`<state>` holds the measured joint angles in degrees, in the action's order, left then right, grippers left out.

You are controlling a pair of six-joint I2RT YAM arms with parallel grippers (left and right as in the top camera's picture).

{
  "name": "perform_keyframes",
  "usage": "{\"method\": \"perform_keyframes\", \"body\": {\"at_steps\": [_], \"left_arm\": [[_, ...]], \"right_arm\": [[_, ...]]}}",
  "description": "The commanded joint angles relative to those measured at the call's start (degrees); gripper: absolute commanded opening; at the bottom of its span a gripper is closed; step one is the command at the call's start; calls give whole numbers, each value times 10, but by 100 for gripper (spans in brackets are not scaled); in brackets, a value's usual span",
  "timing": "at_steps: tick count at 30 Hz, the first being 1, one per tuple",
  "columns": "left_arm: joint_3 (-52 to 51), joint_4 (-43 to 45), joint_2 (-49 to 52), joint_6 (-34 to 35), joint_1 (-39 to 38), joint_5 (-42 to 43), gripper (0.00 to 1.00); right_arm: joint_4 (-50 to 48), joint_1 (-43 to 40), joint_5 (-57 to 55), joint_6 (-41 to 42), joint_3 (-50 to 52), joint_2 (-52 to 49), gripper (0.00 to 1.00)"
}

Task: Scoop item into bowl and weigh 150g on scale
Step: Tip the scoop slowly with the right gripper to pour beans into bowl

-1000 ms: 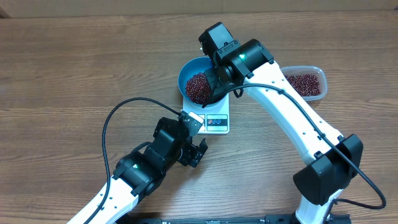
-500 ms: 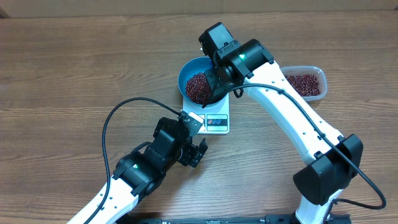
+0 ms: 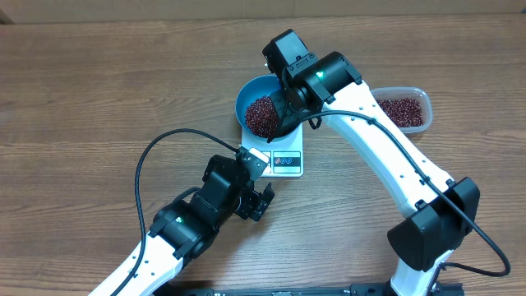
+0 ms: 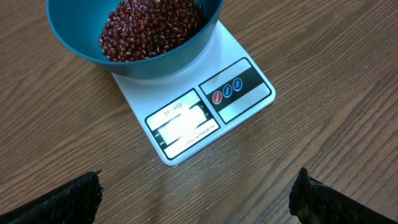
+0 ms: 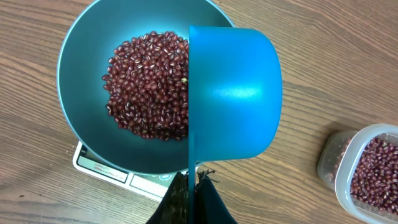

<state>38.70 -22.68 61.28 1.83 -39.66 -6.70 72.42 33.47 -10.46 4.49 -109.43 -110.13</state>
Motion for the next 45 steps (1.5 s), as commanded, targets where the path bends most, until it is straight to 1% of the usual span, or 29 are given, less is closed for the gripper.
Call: {"method": "perform_keyframes", "body": {"at_steps": [1,18,21,26,28,40,45], "left_arm": [[-4,0,-6,12,-1,-8,99],[-4,0,-6,12,-1,-8,100],[-4,0,-6,12,-1,-8,100],[-4,0,-6,12,-1,-8,100],[-4,0,-6,12,-1,-8,100],[-4,0,-6,12,-1,-8,99],[-4,0,-6,12,-1,-8,100]], "right_arm": [[-3,2,0,2,-21,2,4],[0,2,4,2,-21,2,4],[5,2,43,2,-21,2,4],[10,-8,162,18,-21,2,4],[10,-12,178,22,-21,2,4],[9,-15,181,22,-22,9,4],[10,-34,181,22,-34,21,4]]}}
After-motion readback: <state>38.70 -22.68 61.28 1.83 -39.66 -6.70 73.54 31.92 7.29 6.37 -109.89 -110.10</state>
